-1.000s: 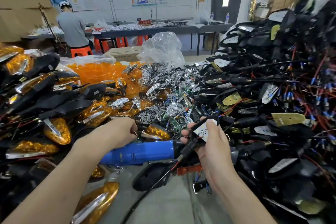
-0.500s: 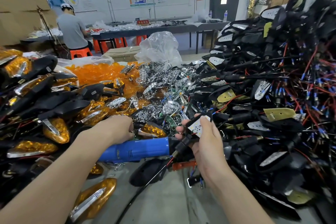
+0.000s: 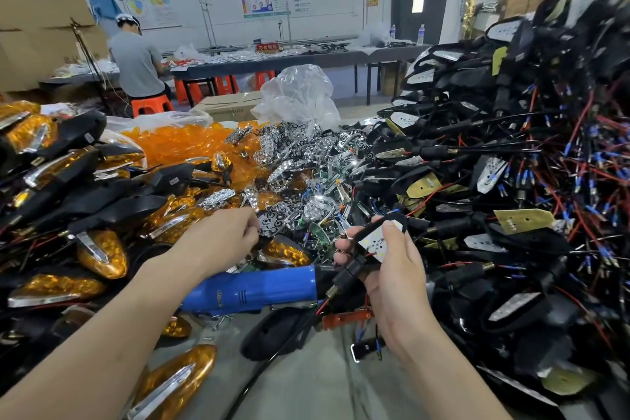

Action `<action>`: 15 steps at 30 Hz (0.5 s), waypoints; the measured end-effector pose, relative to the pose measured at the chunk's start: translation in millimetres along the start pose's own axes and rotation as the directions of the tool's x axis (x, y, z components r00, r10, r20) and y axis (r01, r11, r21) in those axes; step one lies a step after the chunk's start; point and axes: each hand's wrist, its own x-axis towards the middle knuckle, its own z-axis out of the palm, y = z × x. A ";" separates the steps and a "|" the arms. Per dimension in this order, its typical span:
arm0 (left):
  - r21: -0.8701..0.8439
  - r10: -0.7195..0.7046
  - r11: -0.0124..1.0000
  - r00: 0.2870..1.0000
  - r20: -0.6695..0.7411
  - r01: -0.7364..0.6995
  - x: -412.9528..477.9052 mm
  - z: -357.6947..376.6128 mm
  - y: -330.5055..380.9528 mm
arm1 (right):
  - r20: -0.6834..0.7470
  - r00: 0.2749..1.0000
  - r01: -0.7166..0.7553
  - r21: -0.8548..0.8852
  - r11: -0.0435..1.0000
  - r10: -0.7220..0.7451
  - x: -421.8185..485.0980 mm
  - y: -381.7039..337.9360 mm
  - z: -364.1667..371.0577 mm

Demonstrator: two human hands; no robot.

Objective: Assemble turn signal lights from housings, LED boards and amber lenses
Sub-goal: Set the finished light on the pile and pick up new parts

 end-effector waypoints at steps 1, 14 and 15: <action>-0.040 0.012 0.999 0.998 -0.057 -0.014 4.2 -0.4 1.8 | -0.004 1.000 0.011 0.005 1.000 -0.011 0.6 -2.2 -0.2; -0.298 0.103 0.950 0.995 0.010 -0.095 67.5 -1.3 61.2 | -0.039 0.999 0.036 0.010 0.999 -0.036 8.7 -7.4 -2.2; -0.297 0.118 0.950 0.992 0.048 -0.098 70.2 -0.4 66.1 | -0.040 0.999 0.034 0.013 0.999 -0.033 9.6 -7.0 -2.9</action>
